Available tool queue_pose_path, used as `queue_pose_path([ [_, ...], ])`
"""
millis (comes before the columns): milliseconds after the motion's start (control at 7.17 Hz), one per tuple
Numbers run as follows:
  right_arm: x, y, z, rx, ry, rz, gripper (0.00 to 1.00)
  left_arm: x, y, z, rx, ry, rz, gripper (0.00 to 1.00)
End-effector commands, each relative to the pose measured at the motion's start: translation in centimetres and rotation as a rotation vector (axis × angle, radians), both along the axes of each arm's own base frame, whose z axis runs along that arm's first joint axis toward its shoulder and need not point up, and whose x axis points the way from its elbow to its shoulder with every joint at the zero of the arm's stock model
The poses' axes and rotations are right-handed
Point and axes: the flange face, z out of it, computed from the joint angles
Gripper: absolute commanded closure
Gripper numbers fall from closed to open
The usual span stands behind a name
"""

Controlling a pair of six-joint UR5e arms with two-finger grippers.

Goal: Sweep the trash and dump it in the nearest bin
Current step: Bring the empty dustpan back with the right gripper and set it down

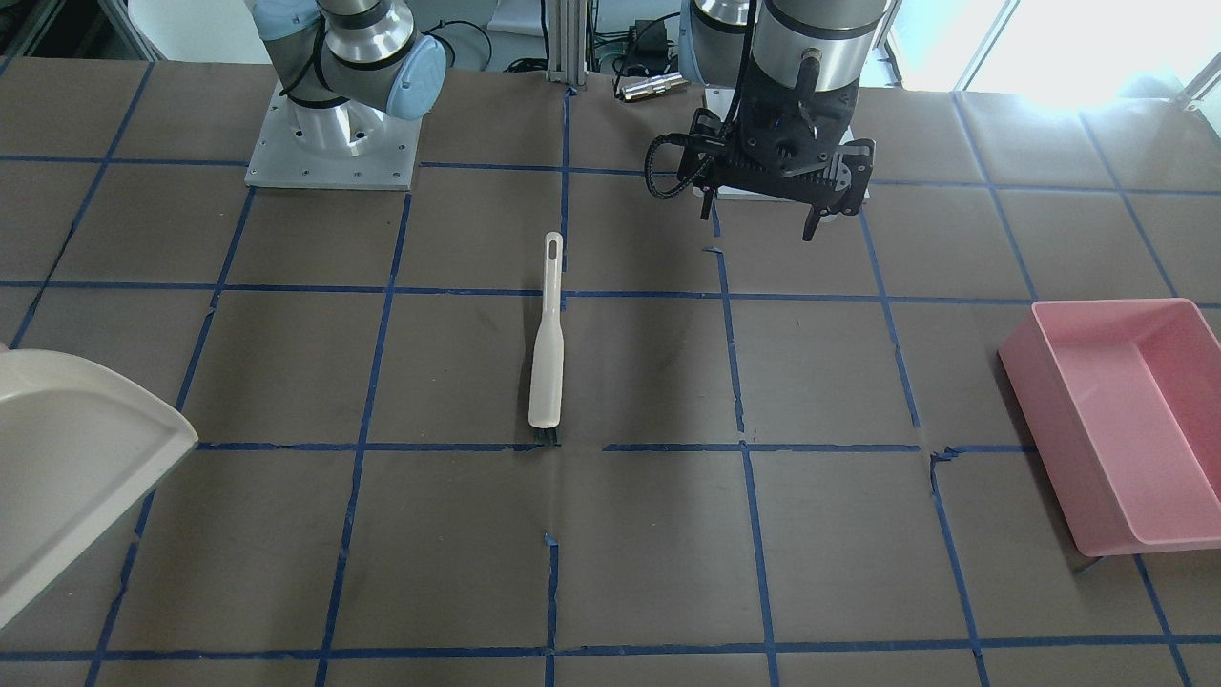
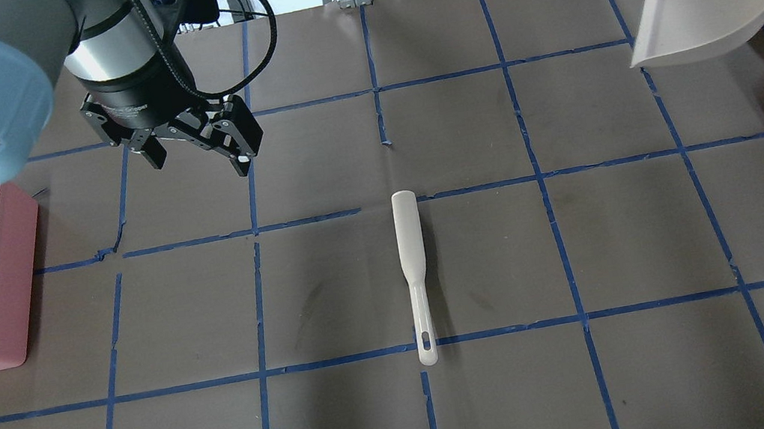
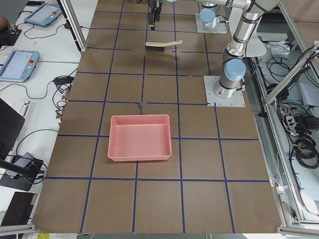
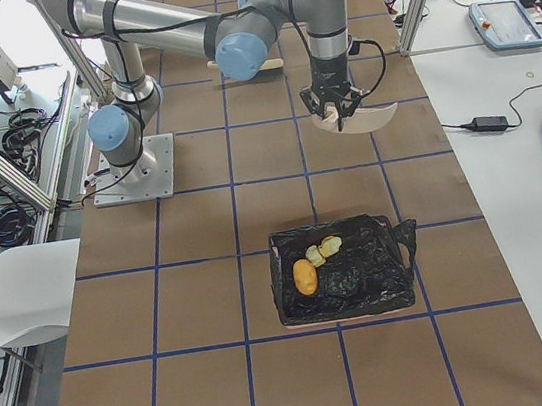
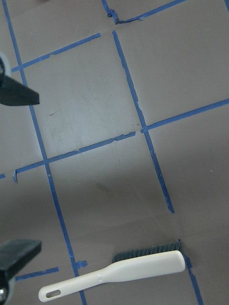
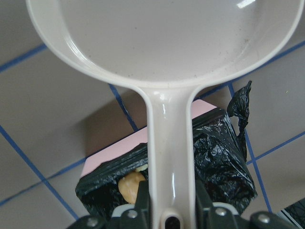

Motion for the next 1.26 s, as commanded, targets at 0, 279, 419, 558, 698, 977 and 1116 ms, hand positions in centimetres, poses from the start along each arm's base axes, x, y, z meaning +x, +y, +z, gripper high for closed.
queue_pose_path([
  [0, 8.9, -1.0, -3.9, -0.004, -0.088, -0.142, 1.00, 0.6, -0.1, 0.7, -0.026, 0.004, 0.148, 0.00],
  [279, 17.2, -0.9, -6.1, -0.016, -0.119, -0.267, 1.00, 1.7, -0.5, 1.4, -0.042, 0.008, 0.222, 0.00],
  [419, 20.8, -1.4, -7.8, -0.012, -0.129, -0.338, 1.00, 1.8, -0.5, 1.3, -0.042, 0.008, 0.222, 0.00],
  [558, 24.2, -2.2, -9.9, -0.022, -0.142, -0.396, 1.00, 2.1, -0.6, 1.4, -0.043, 0.008, 0.225, 0.00],
  [698, 27.4, -2.8, -11.6, -0.058, -0.155, -0.449, 1.00, 2.2, -0.7, 1.5, -0.047, 0.009, 0.228, 0.00],
  [977, 34.1, -2.6, -14.3, -0.089, -0.204, -0.605, 1.00, 3.0, -1.0, 1.9, -0.052, 0.011, 0.240, 0.00],
  [1116, 37.0, -2.3, -15.3, -0.106, -0.227, -0.666, 1.00, 3.4, -0.8, 2.1, -0.054, 0.022, 0.248, 0.00],
])
